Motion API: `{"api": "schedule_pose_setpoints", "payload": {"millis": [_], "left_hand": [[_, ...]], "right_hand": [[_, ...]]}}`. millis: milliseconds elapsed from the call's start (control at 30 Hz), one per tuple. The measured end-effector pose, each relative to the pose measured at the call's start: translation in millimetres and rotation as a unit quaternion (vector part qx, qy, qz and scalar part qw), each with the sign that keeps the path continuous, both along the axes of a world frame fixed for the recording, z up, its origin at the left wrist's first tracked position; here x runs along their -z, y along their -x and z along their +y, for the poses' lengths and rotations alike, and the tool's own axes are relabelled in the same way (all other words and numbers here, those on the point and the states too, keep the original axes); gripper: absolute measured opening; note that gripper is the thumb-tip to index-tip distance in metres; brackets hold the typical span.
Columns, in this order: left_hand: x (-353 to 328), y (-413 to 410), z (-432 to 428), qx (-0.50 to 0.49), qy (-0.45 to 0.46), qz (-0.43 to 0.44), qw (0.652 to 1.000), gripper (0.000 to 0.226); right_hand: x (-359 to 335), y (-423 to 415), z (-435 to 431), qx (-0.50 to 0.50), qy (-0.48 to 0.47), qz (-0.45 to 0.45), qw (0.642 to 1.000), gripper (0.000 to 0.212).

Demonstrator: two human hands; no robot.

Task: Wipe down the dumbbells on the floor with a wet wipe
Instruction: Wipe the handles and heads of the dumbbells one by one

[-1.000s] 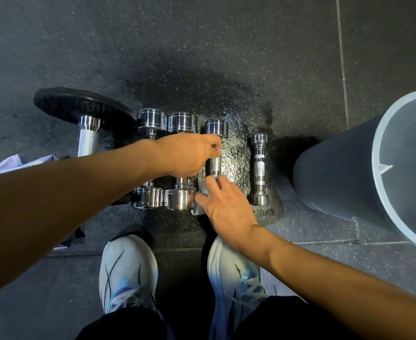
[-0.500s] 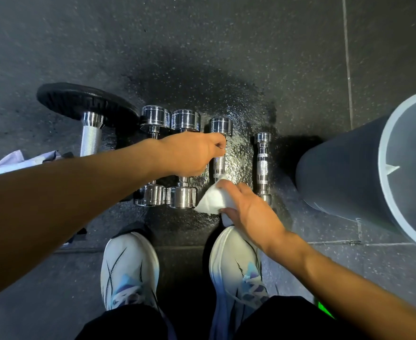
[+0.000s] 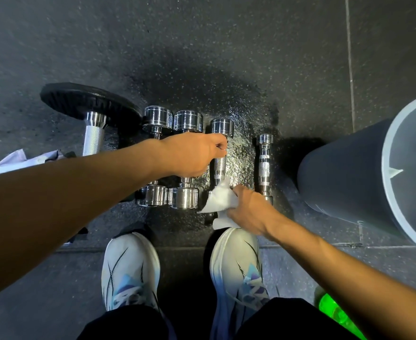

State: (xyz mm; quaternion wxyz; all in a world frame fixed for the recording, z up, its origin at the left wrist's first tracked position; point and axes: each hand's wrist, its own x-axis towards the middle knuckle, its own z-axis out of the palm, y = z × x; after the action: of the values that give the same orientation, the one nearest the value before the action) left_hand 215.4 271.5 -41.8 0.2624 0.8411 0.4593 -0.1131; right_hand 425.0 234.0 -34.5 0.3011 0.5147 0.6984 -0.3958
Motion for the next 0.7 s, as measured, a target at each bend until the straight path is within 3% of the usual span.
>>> {"api": "schedule_pose_setpoints", "payload": {"millis": [133,233,367,500,600,700], "left_hand": [[-3.2,-2.1,-0.7,-0.001,-0.003,0.006,1.000,0.055],[-2.1,-1.7,-0.6,-0.003,-0.002,0.006,1.000,0.056],[0.0,0.2,-0.7,0.005,-0.003,0.007,1.000,0.053],[-2.9,0.8,-0.1,-0.002,0.001,-0.001,1.000,0.050],[-2.4,1.6,0.3,-0.009,0.008,-0.007,1.000,0.051],[-0.9,1.3,0.6,-0.014,0.013,-0.014,1.000,0.054]], "right_hand": [[-6.3,-2.5,3.0,0.190,0.017,0.070,0.979,0.035],[-9.6,-7.1,9.1,0.214,-0.049,0.142,0.965,0.034],[-11.9,-12.6,20.0,0.294,-0.141,0.286,0.901,0.024],[-6.1,-16.9,27.1,0.227,-0.268,0.211,0.912,0.024],[-16.1,-13.8,25.1,0.153,-0.230,0.141,0.951,0.021],[-19.1,-7.9,14.5,0.138,-0.160,0.122,0.970,0.024]]}}
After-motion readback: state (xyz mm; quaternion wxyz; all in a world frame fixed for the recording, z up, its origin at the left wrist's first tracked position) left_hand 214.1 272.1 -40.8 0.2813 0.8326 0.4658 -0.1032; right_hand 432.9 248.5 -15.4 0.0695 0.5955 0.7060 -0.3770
